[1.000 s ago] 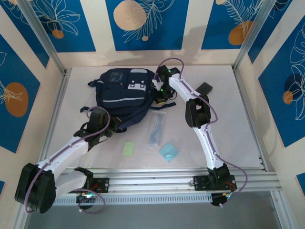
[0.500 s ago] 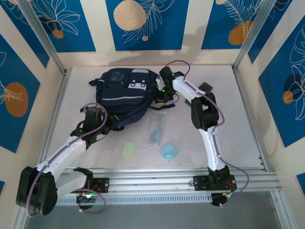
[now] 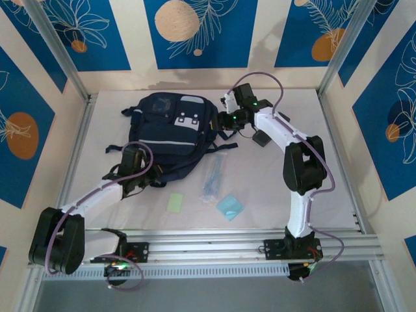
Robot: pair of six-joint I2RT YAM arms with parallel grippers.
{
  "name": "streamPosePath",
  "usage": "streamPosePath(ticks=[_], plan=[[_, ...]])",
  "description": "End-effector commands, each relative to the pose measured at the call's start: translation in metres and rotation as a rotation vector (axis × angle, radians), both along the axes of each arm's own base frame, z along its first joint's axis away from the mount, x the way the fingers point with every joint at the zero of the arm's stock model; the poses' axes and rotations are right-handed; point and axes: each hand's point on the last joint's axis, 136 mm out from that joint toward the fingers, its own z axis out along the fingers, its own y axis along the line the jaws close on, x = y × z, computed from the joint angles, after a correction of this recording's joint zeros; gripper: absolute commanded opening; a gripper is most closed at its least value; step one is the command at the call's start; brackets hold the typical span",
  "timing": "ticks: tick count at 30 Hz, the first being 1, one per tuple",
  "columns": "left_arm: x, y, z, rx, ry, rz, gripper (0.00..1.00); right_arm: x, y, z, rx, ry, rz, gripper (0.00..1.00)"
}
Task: Pack the student bag
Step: Zip the student bag at the top-center of the table, then rotate the student bag at the top-center of the table.
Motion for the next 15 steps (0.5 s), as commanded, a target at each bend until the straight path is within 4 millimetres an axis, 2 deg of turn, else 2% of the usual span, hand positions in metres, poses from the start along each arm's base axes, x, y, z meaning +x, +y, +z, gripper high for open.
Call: streamPosePath(ticks=[1,6,7,9,11,13,15], plan=[[0.001,0.008,-0.006,0.085,-0.032,-0.034,0.0,0.025,0.021,-0.005,0.029,-0.009,-0.009,0.47],[0.003,0.01,-0.006,0.096,-0.04,-0.04,0.0,0.054,0.04,-0.024,0.021,0.005,-0.031,0.43],[0.006,0.011,-0.003,0.099,-0.049,-0.041,0.0,0.062,0.039,-0.031,0.001,0.008,-0.057,0.43],[0.011,0.013,0.004,0.102,-0.07,-0.033,0.0,0.079,0.024,-0.049,-0.082,0.043,-0.172,0.45],[0.017,0.014,0.011,0.1,-0.094,-0.023,0.0,0.087,0.014,-0.062,-0.126,0.075,-0.249,0.48],[0.022,0.014,0.018,0.092,-0.114,-0.017,0.0,0.093,0.012,-0.072,-0.137,0.087,-0.291,0.53],[0.026,0.011,0.022,0.077,-0.124,-0.021,0.0,0.099,0.013,-0.081,-0.134,0.093,-0.325,0.54]])
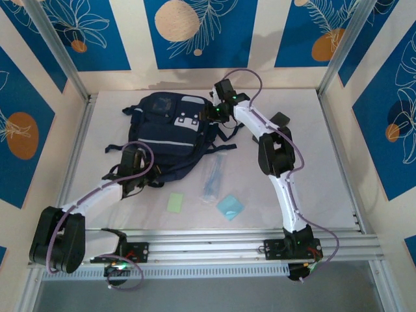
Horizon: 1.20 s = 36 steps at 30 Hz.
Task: Pack the student bag
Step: Rotate the student bag at the top-center of the table.
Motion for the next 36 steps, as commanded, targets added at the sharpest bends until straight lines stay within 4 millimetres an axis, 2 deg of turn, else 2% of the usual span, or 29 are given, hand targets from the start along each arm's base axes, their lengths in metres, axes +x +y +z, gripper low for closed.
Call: streamPosePath(ticks=[1,4,6,7,11,12,16,17,21,25,29,30,31,32,33,34,35,36], plan=[[0.023,-0.001,0.026,0.003,-0.098,-0.011,0.0,0.007,-0.014,-0.018,-0.052,0.054,-0.137,0.54],[0.024,-0.005,0.027,-0.019,-0.095,-0.018,0.0,0.009,-0.013,-0.035,-0.045,0.104,-0.181,0.53],[0.024,-0.006,0.027,-0.029,-0.097,-0.014,0.0,0.008,-0.002,-0.044,0.011,0.138,-0.173,0.49],[0.024,-0.005,0.027,-0.028,-0.099,-0.01,0.0,0.007,0.004,-0.047,0.042,0.15,-0.162,0.42],[0.031,0.0,0.031,-0.003,-0.127,0.005,0.0,0.001,0.014,-0.052,0.088,0.186,-0.146,0.04],[0.035,0.003,0.033,0.005,-0.139,0.012,0.0,-0.001,0.015,-0.048,0.094,0.186,-0.143,0.0],[0.055,0.02,0.035,0.05,-0.177,0.064,0.0,-0.018,0.01,-0.024,0.136,0.15,-0.137,0.0],[0.062,0.025,0.034,0.065,-0.182,0.075,0.0,-0.024,0.008,-0.012,0.156,0.129,-0.137,0.0],[0.096,0.035,0.031,0.079,-0.19,0.103,0.0,-0.058,0.002,0.013,0.223,0.107,-0.135,0.0],[0.131,0.039,0.032,0.075,-0.204,0.114,0.0,-0.094,0.003,0.017,0.257,0.143,-0.125,0.0],[0.159,0.034,0.033,0.054,-0.202,0.088,0.0,-0.126,0.004,0.006,0.245,0.176,-0.127,0.0],[0.164,0.031,0.034,0.04,-0.195,0.073,0.04,-0.134,0.005,0.003,0.241,0.189,-0.122,0.0],[0.167,0.028,0.033,0.031,-0.183,0.061,0.15,-0.14,0.006,-0.001,0.239,0.203,-0.118,0.0],[0.169,0.024,0.035,0.023,-0.173,0.044,0.3,-0.147,0.007,-0.004,0.243,0.223,-0.108,0.0],[0.169,0.023,0.034,0.019,-0.157,0.033,0.47,-0.154,0.007,-0.006,0.242,0.24,-0.093,0.08],[0.166,0.022,0.035,0.017,-0.139,0.029,0.57,-0.158,0.006,-0.007,0.232,0.244,-0.084,0.13],[0.162,0.022,0.037,0.02,-0.125,0.024,0.63,-0.165,0.002,-0.006,0.199,0.233,-0.07,0.23],[0.157,0.022,0.039,0.022,-0.118,0.021,0.65,-0.168,-0.001,-0.006,0.179,0.223,-0.059,0.27]])
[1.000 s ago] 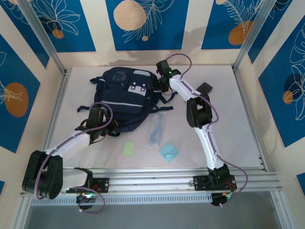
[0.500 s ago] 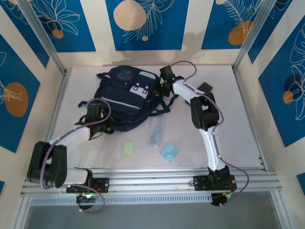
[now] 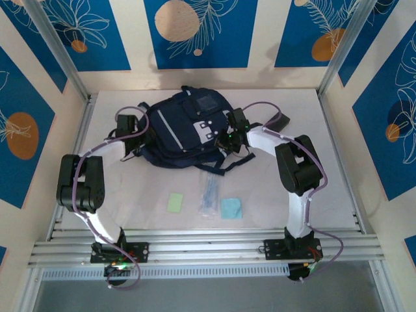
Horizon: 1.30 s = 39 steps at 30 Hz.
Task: Pack the student bag
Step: Rotate the student bag at the top-center of the table.
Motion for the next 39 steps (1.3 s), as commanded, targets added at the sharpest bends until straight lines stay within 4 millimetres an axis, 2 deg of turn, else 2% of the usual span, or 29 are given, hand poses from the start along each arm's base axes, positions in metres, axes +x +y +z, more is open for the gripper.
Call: streamPosePath(ticks=[1,4,8,11,14,19,22,24,26,30,34,39], plan=[[-0.01,-0.024,0.025,-0.062,-0.009,-0.099,0.67,-0.039,0.025,0.025,0.03,-0.02,0.162,0.32],[-0.03,-0.023,0.039,-0.064,-0.019,-0.105,0.69,-0.046,0.023,0.041,-0.012,-0.109,0.245,0.34],[-0.054,-0.02,0.051,-0.068,-0.035,-0.095,0.69,-0.046,0.033,0.058,-0.063,-0.21,0.399,0.33],[-0.063,-0.02,0.055,-0.069,-0.04,-0.097,0.69,-0.033,0.041,0.059,-0.099,-0.259,0.469,0.33],[-0.065,-0.025,0.056,-0.099,-0.047,-0.112,0.7,-0.018,0.054,0.052,-0.101,-0.275,0.548,0.39],[-0.055,-0.052,0.05,-0.186,-0.052,-0.176,0.69,0.001,0.074,0.037,-0.073,-0.272,0.609,0.48],[-0.043,-0.069,0.049,-0.241,-0.061,-0.204,0.69,0.009,0.072,0.019,-0.113,-0.234,0.611,0.51],[-0.036,-0.073,0.043,-0.264,-0.054,-0.197,0.69,0.009,0.069,0.009,-0.121,-0.205,0.608,0.53],[-0.029,-0.073,0.036,-0.266,-0.049,-0.181,0.69,0.003,0.069,0.002,-0.112,-0.179,0.612,0.58],[-0.015,-0.067,0.018,-0.237,-0.032,-0.134,0.7,-0.013,0.072,-0.009,-0.119,-0.141,0.637,0.59],[-0.003,-0.064,0.0,-0.226,-0.005,-0.105,0.7,-0.029,0.058,-0.021,-0.188,-0.094,0.629,0.59],[0.002,-0.068,-0.011,-0.254,0.019,-0.098,0.7,-0.039,0.046,-0.02,-0.183,-0.088,0.601,0.6]])
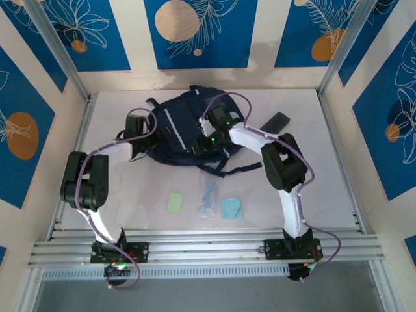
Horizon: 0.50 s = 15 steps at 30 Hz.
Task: Pack the student bag
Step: Rotate the student bag at the top-center of the table.
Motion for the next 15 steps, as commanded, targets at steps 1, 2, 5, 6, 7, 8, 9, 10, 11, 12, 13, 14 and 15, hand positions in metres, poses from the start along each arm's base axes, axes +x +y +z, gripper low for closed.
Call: streamPosePath(ticks=[1,2,5,6,7,8,9,10,11,12,13,14,15], plan=[[0.006,-0.002,-0.009,-0.011,0.009,0.019,0.7,-0.027,-0.017,-0.018,-0.068,0.096,-0.01,0.6],[0.005,-0.002,-0.009,-0.011,0.01,0.02,0.7,-0.029,-0.014,-0.017,-0.059,0.098,-0.002,0.6],[0.003,-0.002,-0.009,-0.018,0.008,0.022,0.7,-0.027,0.003,-0.015,-0.016,0.086,0.037,0.6],[0.002,-0.002,-0.009,-0.02,0.009,0.02,0.7,-0.024,0.009,-0.015,-0.008,0.07,0.051,0.6],[0.001,-0.002,-0.009,-0.02,0.008,0.019,0.7,-0.021,0.014,-0.015,0.0,0.055,0.062,0.6],[0.001,-0.002,-0.01,-0.022,0.008,0.017,0.7,-0.016,0.02,-0.015,0.016,0.038,0.074,0.6],[0.001,-0.003,-0.01,-0.023,0.007,0.014,0.7,-0.012,0.026,-0.013,0.041,0.03,0.087,0.6],[0.001,-0.003,-0.01,-0.024,0.007,0.011,0.7,-0.01,0.03,-0.014,0.06,0.028,0.103,0.6],[0.002,-0.004,-0.011,-0.028,0.008,0.004,0.7,-0.009,0.036,-0.012,0.082,0.021,0.129,0.6],[0.003,-0.006,-0.011,-0.031,0.007,-0.001,0.7,-0.012,0.041,-0.01,0.112,0.018,0.164,0.58],[0.003,-0.006,-0.011,-0.033,0.008,-0.004,0.7,-0.018,0.047,-0.006,0.153,0.018,0.209,0.56],[0.004,-0.006,-0.013,-0.031,0.011,-0.004,0.7,-0.024,0.05,-0.001,0.189,0.02,0.244,0.54],[0.004,-0.007,-0.014,-0.032,0.013,-0.004,0.7,-0.034,0.054,0.004,0.233,0.028,0.284,0.52]])
